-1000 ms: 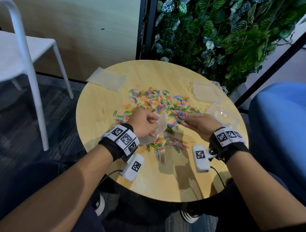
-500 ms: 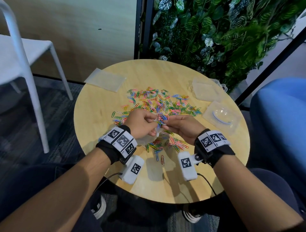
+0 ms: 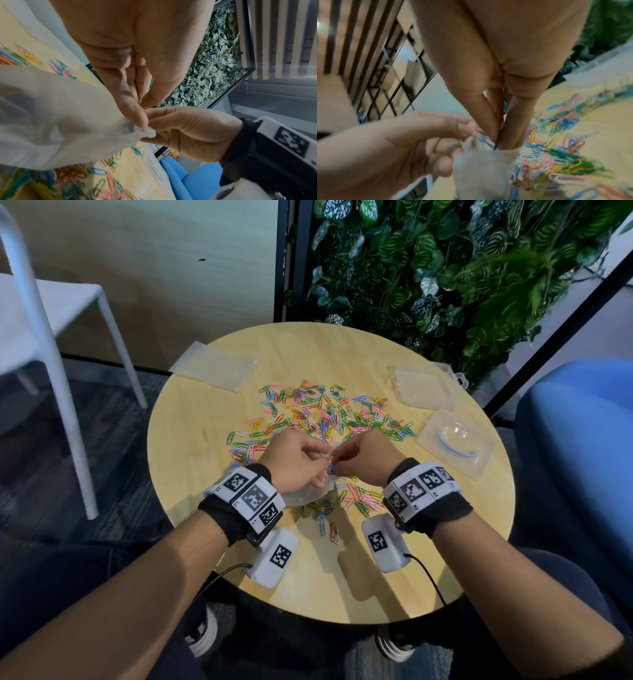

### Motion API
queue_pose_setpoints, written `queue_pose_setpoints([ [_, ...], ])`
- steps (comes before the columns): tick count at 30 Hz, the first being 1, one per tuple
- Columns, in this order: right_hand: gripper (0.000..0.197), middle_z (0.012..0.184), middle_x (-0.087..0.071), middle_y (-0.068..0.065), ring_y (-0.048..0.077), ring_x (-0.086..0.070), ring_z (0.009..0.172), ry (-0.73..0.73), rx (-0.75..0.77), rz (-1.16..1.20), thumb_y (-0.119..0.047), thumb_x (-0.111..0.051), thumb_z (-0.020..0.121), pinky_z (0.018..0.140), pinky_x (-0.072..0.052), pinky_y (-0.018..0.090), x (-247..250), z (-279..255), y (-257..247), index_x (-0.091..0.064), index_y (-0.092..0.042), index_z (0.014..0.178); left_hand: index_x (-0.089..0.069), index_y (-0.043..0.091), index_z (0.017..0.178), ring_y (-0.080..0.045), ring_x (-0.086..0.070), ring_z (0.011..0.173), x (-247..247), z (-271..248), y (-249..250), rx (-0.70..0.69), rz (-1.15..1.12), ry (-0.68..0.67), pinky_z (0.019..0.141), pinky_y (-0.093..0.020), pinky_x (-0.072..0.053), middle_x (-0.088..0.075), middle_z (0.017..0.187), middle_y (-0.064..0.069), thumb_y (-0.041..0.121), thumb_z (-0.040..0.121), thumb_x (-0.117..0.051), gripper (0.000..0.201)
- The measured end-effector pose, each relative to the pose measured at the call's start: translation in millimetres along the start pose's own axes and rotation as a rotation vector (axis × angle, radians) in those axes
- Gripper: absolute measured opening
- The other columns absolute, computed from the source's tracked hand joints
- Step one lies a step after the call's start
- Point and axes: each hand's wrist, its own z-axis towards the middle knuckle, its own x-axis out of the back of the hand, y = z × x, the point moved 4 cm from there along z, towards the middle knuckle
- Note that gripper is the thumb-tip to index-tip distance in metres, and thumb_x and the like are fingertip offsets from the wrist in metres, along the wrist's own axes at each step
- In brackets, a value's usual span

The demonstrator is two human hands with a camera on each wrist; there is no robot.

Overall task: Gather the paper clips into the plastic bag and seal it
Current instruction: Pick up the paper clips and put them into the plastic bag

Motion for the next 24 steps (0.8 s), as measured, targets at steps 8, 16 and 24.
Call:
queue_pose_setpoints([
  [8,0.006,0.074,-0.074,0.006,0.013,-0.07,0.066,0.003,-0.01,0.157,-0.005,-0.075,0.079,0.071,-0.059,0.026,5,-3,6,-0.078,-0.008,0.083,-0.07,0.004,0.112,-0.021,-0.074,0.064,1,-2,0,0.019,-0.039,-0.006,0.063,-0.024,-0.06,-0.075,0.072,-0.013,0.0,0.089,-0.063,0.025],
  [16,0.01,0.078,-0.075,0.004,0.016,-0.07,0.074,0.022,0.012,-0.152,-0.005,-0.074,0.078,0.074,-0.058,0.028,0,-1,-3,-0.08,-0.013,0.083,-0.07,0.003,0.111,-0.018,-0.072,0.06,3,-1,-2,0.039,-0.034,-0.008,0.061,-0.024,-0.059,-0.072,0.069,-0.012,-0.003,0.089,-0.061,0.025],
  [24,0.015,0.085,-0.073,0.009,0.025,-0.07,0.074,0.068,-0.014,0.223,-0.004,-0.07,0.083,0.069,-0.062,0.038,23,-2,24,-0.075,-0.006,0.098,-0.071,0.003,0.108,-0.012,-0.069,0.051,22,-2,-1,0.055,-0.009,0.105,0.053,-0.017,-0.053,-0.072,0.066,-0.008,0.002,0.088,-0.064,0.022],
])
